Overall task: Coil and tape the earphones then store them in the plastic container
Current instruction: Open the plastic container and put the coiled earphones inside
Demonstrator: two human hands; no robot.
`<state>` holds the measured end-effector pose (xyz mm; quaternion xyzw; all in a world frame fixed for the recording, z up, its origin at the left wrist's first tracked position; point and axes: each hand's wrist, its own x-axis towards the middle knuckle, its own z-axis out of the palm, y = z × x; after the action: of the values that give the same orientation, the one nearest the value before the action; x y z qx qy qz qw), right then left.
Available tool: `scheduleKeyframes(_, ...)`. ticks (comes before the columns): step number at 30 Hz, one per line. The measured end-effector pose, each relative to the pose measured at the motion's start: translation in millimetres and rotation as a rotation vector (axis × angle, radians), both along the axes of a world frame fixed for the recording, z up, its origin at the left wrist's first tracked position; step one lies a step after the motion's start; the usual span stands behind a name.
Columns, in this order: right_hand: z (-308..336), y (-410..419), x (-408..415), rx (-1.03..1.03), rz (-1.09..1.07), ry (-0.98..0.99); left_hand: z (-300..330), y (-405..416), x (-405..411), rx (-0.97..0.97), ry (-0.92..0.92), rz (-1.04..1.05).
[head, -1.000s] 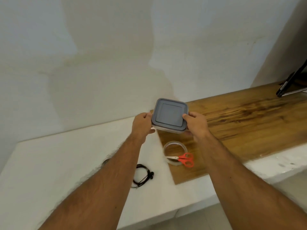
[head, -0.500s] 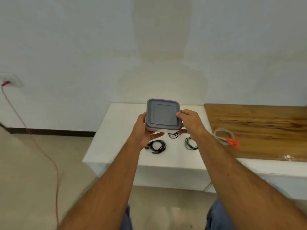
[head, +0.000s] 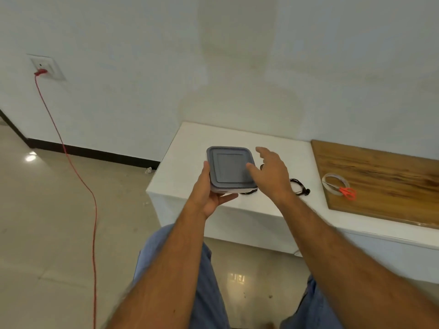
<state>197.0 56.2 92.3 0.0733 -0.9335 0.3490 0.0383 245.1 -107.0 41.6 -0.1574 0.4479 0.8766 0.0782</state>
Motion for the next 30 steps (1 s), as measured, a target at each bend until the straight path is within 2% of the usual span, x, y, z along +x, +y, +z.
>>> scheduleKeyframes(2,7.9,-7.1,7.7,0.090,0.184,0.124,-5.8,0.9,-4.6,0.027,0.033,0.010)
scheduleKeyframes(4,12.8,-18.1,15.2,0.222,0.365,0.129,-10.9,1.7,-9.2,0.053,0.047,0.028)
scheduleKeyframes(7,6.1,-34.0,16.8,0.351,0.482,0.108,-21.4,3.5,-17.9,0.047,0.045,0.040)
scheduleKeyframes(11,-5.8,-48.2,11.0,0.467,0.472,0.206,-32.0,2.3,-25.9,-0.018,-0.007,0.067)
scheduleKeyframes(21,-19.3,-61.2,2.8,0.594,0.502,0.179,-49.3,-7.4,-35.3,0.001,0.021,0.069)
scheduleKeyframes(30,-13.6,-66.4,-4.7,0.687,0.572,0.183,-44.6,-7.2,-35.5,0.000,-0.053,0.205)
